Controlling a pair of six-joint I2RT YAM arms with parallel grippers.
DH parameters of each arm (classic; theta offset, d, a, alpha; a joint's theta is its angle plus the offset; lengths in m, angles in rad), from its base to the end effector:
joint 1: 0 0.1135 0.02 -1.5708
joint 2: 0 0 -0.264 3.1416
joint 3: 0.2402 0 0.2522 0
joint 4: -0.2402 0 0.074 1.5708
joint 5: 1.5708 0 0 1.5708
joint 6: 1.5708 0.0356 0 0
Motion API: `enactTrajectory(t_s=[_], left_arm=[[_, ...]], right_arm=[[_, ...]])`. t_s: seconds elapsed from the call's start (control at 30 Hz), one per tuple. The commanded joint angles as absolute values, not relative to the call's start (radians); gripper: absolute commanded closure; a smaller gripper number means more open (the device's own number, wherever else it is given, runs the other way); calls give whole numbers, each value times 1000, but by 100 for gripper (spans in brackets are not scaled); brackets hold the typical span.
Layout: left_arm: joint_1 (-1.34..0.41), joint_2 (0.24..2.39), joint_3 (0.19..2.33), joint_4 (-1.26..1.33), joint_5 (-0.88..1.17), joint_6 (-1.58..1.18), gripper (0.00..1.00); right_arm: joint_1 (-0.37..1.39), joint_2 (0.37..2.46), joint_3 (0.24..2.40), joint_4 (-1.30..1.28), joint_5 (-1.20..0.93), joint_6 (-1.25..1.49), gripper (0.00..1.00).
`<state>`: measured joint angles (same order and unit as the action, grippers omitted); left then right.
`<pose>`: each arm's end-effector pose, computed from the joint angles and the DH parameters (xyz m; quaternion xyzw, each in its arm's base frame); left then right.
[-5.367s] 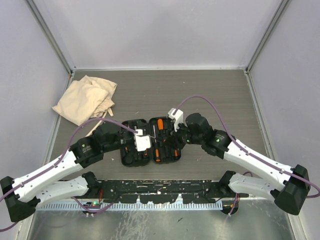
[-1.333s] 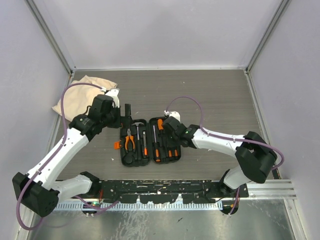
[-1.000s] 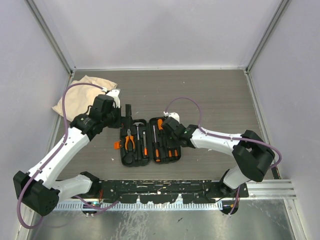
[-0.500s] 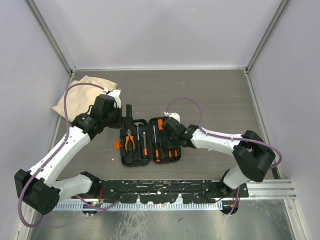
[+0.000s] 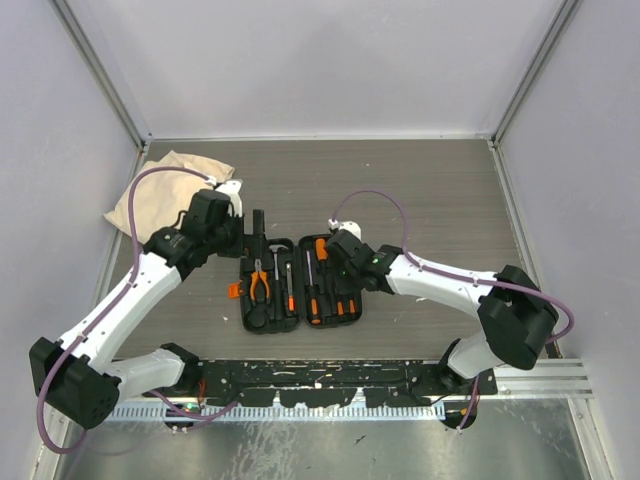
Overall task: Sort the tools into containers
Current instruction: Place the screwdriver in the storage box.
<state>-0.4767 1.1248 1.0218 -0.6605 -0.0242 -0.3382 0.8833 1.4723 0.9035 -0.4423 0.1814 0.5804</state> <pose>0.2093 -0.1071 0.3104 0.0589 0.9177 -0.1454 0.3650 0.1894 0.2205 0.2024 -0.1197 0.9500 0.1191 0.2628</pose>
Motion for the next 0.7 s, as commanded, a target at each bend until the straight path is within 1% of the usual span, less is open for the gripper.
enactTrajectory(t_s=[0.0,0.33,0.67], left_arm=[[-476,1119,1010,-614,-14,-354,1],[-476,1119,1002,-615,-18,-356,1],[-476,1118,995,-615,-26,-353,1]], right_arm=[[887,1466,945,-440,180,568,76],[887,1533,963,-447,168,567,81],[891,1604,998,-518,174,573,84]])
